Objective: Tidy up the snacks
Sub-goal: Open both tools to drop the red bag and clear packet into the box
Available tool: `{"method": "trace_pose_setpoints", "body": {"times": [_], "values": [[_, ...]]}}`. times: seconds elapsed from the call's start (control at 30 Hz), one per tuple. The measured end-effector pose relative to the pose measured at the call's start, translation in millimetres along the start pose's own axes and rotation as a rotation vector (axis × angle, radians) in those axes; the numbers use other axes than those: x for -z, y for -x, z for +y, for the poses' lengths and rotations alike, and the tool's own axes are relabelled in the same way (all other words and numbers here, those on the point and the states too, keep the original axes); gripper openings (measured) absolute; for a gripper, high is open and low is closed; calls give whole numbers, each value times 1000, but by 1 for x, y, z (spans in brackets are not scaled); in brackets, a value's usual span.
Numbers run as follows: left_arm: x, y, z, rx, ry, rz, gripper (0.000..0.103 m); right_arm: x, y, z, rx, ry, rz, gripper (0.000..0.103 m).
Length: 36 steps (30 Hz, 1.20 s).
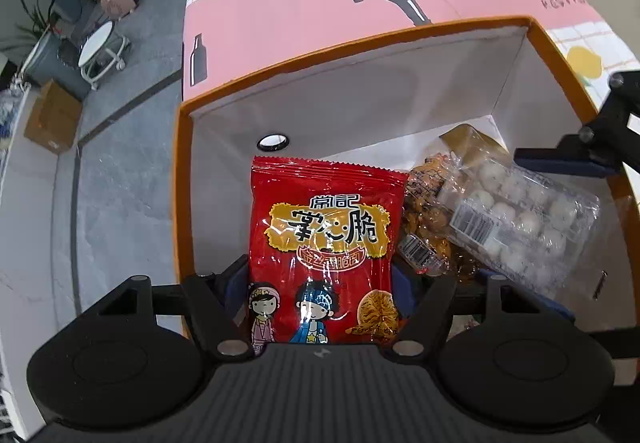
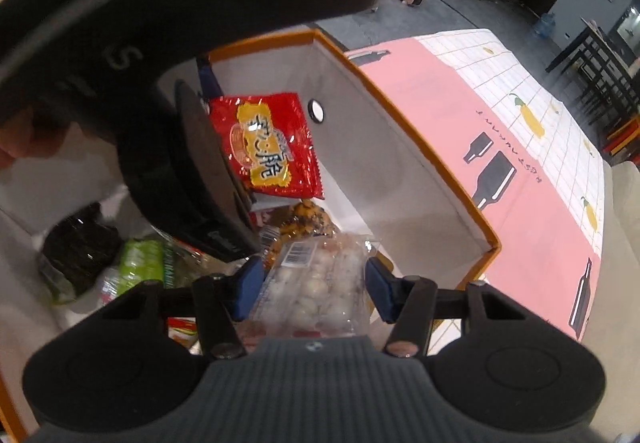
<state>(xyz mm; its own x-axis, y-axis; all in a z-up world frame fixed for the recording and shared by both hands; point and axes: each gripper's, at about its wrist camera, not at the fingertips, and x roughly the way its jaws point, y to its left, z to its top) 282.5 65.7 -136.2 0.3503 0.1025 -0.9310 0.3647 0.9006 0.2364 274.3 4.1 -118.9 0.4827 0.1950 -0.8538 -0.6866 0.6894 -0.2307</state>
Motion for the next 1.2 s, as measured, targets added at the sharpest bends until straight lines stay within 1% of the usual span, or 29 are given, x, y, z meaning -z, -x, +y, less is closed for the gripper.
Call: {"method": "trace_pose_setpoints", "body": {"times": [0.1, 0.2, 0.3, 0.33, 0.53, 0.6, 0.7, 0.77, 0.8, 0.93, 1.1, 1.2], "values": [[-3, -3, -4, -22, -16, 10, 80, 2, -3, 3, 6, 19, 4, 53], [-6, -6, -7, -28, -26, 23, 81, 1, -1, 8, 14, 42, -1, 54], [-8, -7, -7, -34, -43, 35, 86, 1, 2, 12, 15, 60, -1, 54], [-7, -6, -7, -33, -49, 36, 86, 2, 3, 13, 15, 61, -3, 54], [-4, 11, -7, -33, -51, -6, 91, 5, 14, 13, 27, 54, -13, 69], [-3, 20, -8, -40, -59, -20, 91, 4, 23, 13, 25, 47, -25, 78], [-1, 35, -6, -47, -56, -53, 91, 4, 38, 12, 40, 35, -47, 80], [1, 47, -4, -47, -36, -78, 91, 4, 49, 11, 47, 15, -65, 82], [3, 53, -2, -47, -24, -91, 91, 4, 55, 9, 49, -4, -75, 83], [13, 79, -3, -55, 0, -150, 91, 6, 76, 1, 42, -97, -113, 84], [28, 118, -9, -101, 16, -242, 91, 19, 107, -3, 46, -195, -180, 84], [38, 147, -11, -120, 42, -314, 91, 29, 130, -3, 49, -257, -235, 86]]}}
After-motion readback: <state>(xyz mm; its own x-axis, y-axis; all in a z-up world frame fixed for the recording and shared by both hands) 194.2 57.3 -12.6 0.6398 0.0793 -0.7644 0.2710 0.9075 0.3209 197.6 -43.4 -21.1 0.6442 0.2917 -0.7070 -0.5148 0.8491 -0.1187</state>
